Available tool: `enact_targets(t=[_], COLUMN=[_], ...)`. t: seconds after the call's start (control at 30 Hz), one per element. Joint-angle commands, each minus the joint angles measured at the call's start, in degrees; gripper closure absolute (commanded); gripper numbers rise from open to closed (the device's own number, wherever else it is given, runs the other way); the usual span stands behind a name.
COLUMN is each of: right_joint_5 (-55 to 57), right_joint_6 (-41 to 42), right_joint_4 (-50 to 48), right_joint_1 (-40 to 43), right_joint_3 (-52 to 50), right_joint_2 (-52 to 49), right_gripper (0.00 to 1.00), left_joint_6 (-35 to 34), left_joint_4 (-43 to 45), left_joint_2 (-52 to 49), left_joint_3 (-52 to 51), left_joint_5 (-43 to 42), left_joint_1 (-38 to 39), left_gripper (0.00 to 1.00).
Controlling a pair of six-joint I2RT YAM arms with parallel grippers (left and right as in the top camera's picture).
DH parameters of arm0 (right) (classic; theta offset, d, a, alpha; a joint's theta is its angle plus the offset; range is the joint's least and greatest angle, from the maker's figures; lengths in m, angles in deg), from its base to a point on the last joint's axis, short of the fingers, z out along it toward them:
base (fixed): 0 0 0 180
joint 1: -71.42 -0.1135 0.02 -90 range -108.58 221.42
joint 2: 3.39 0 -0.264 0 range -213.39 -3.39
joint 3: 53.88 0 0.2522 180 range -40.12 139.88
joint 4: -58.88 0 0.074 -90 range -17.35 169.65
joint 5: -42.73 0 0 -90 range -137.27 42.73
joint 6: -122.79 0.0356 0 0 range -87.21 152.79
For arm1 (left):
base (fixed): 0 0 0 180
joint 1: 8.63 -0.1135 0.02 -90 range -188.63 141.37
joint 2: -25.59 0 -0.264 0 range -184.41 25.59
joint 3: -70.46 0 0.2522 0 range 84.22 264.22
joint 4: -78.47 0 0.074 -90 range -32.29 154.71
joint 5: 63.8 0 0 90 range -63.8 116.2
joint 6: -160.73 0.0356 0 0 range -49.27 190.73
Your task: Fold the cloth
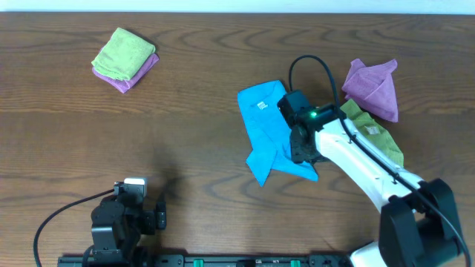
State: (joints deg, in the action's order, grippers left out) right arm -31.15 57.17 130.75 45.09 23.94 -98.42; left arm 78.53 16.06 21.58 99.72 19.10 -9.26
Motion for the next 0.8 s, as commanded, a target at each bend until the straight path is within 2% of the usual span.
enact_targets(t=[0.0, 0.1, 0.2, 0.33, 0.77], right_joint_5=[-8.7, -19.3, -24.4, -25.9, -23.7], right_joint_6=[-9.1, -13.8, -15.4, -15.7, -11.7], right_joint_4=[-2.1, -4.2, -5.2, -7.5, -9.2], right_joint_1=[-1.4, -2.5, -3.8, -6.5, -9.1], right_joint_3=[0.0, 0.0, -0.1, -0.2, -0.2], right_joint_2=[3.5, 4.9, 4.7, 2.4, -7.3], right_gripper=[0.39, 0.36, 0.38, 0.45, 0.47], left_joint_6=[1.4, 1.4, 1.4, 1.4, 1.4], left_joint_4=[-2.2, -1.6, -1.2, 0.4, 0.5], left_joint_2=[0.2, 0.2, 0.2, 0.2, 0.2], left_joint_3=[-0.7, -0.7, -0.7, -0.7, -0.7], left_joint_5=[0.0, 0.0, 0.0, 0.0, 0.0], left_joint_1=[0.2, 0.2, 0.2, 0.2, 0.2], left_gripper=[0.05, 0.05, 0.05, 0.05, 0.05])
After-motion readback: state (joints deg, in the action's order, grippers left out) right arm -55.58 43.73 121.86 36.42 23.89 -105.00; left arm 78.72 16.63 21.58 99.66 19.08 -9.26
